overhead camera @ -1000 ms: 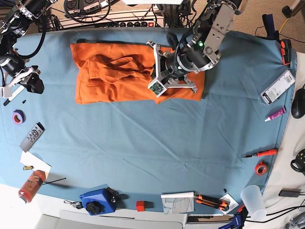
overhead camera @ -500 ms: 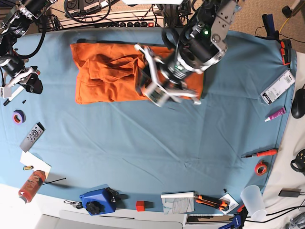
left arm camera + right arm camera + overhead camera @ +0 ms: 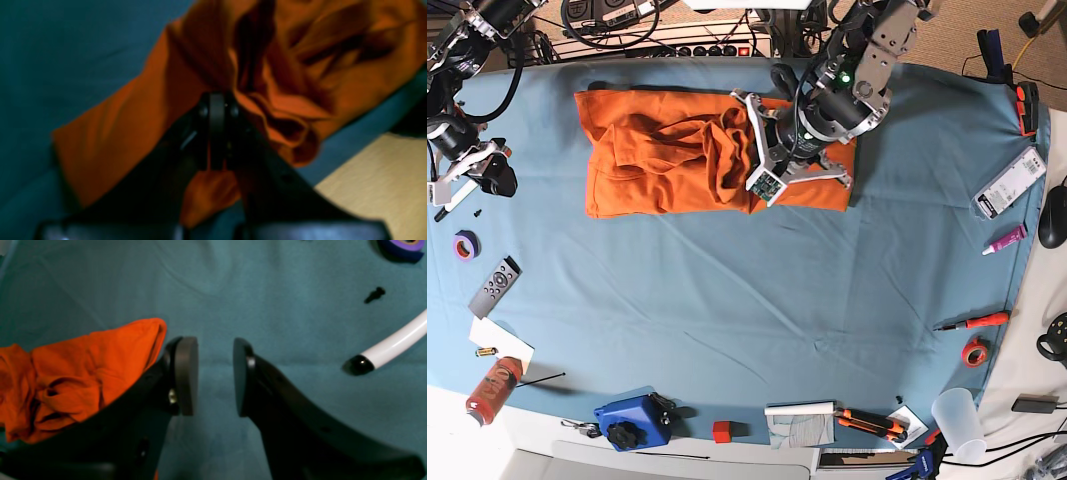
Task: Layout the t-shirt on the table in an organized manner, then fold the t-shirt properly
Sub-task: 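Carry the folded end over the shirt with the left gripper and lower it, then press the folded shirt flat with the left gripper and open it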
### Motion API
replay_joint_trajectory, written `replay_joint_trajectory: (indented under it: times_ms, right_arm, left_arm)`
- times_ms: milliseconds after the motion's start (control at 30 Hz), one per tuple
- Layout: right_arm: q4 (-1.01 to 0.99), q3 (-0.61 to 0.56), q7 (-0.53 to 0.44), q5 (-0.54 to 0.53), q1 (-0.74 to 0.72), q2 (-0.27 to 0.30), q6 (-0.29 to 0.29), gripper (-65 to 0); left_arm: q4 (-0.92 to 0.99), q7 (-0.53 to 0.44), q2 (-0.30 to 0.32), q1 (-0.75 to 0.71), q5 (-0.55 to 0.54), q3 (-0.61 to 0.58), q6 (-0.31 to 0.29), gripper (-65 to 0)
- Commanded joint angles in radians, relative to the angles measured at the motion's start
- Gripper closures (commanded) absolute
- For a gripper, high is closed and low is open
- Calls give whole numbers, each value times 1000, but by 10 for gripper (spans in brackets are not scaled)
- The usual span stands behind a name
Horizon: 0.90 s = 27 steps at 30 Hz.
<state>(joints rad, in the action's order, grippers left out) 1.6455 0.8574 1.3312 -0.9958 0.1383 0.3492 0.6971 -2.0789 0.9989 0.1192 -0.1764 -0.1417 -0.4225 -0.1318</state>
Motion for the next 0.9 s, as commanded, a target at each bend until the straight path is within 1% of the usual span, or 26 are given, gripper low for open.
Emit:
replay_joint_trajectory:
  times_ms: [0, 100, 167, 300, 367, 467, 533, 600, 667, 733, 800, 867]
  right_arm:
    - [16, 8, -22, -21, -8, 25, 1, -185]
    - [16, 8, -22, -21, -8, 25, 1, -185]
    - [16, 8, -22, -21, -8, 25, 1, -185]
    - [16, 8, -23, -22, -8, 25, 1, -185]
    - [16, 8, -22, -28, -8, 25, 1, -185]
    - [16, 8, -23, -41, -8, 25, 1, -185]
    - [16, 8, -23, -53, -8, 25, 1, -185]
    - [16, 8, -23, -65, -8, 26, 1, -185]
    - [16, 8, -23, -66, -8, 26, 1, -185]
    - [16, 8, -27, -70, -8, 29, 1, -185]
    - [16, 8, -23, -92, -8, 31, 1, -185]
    - [16, 8, -21, -131, -8, 31, 1, -185]
  left_arm:
    - [-16, -47, -10, 8, -27, -1, -22, 0]
    - [39, -126, -41, 15, -39, -1, -66, 0]
    - [116, -132, -68, 35, -39, -1, -93, 0]
    - [266, -132, -113, 85, -52, -1, -108, 0]
    - [290, -132, -132, 103, -89, -1, -133, 0]
    - [290, -132, -159, 124, -178, -1, -182, 0]
    - [290, -132, -175, 137, -222, -1, -198, 0]
    - [289, -113, -178, 153, -249, -1, -210, 0]
    - [278, -40, -177, 166, -250, 0, -206, 0]
    - [250, 61, -171, 174, -224, 0, -188, 0]
    - [204, 151, -164, 176, -169, 0, -139, 0]
    - [151, 163, -141, 161, -90, 0, -90, 0]
